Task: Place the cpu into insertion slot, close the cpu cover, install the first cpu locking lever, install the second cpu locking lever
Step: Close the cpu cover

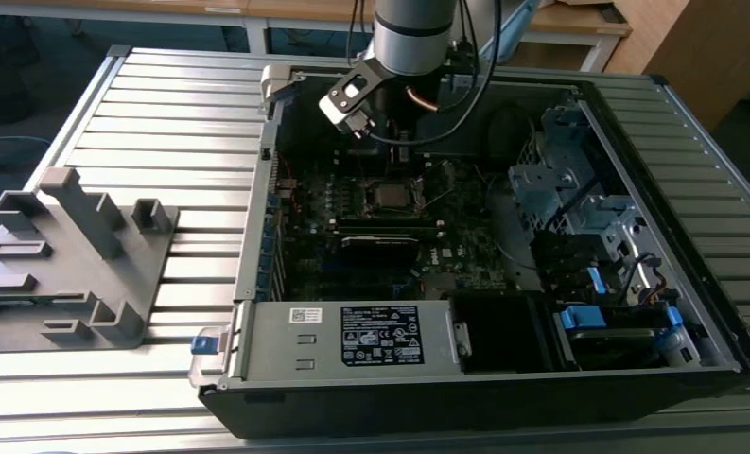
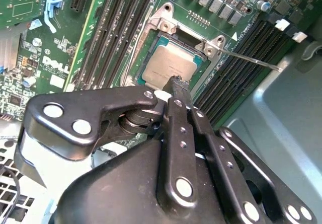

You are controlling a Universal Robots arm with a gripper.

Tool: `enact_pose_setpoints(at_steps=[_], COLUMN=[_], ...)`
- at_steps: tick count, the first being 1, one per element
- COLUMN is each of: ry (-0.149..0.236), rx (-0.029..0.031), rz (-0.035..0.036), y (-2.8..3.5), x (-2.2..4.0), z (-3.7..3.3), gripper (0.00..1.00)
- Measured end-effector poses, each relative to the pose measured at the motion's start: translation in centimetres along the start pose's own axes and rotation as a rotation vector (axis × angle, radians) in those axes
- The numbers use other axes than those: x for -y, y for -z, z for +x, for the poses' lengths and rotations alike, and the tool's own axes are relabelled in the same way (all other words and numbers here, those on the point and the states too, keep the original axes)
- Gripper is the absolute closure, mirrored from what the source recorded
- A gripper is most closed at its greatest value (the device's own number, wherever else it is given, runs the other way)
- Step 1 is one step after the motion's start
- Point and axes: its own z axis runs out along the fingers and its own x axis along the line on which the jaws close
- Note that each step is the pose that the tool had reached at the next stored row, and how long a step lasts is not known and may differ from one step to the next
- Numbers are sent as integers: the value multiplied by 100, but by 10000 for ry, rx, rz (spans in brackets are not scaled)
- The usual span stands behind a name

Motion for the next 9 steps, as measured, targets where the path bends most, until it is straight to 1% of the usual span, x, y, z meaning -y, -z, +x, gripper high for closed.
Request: enact_pose_setpoints(at_steps=[9], ry=[0], rx=[0], rz=[-1], y=[152], x=[-5], z=[3], gripper=[89])
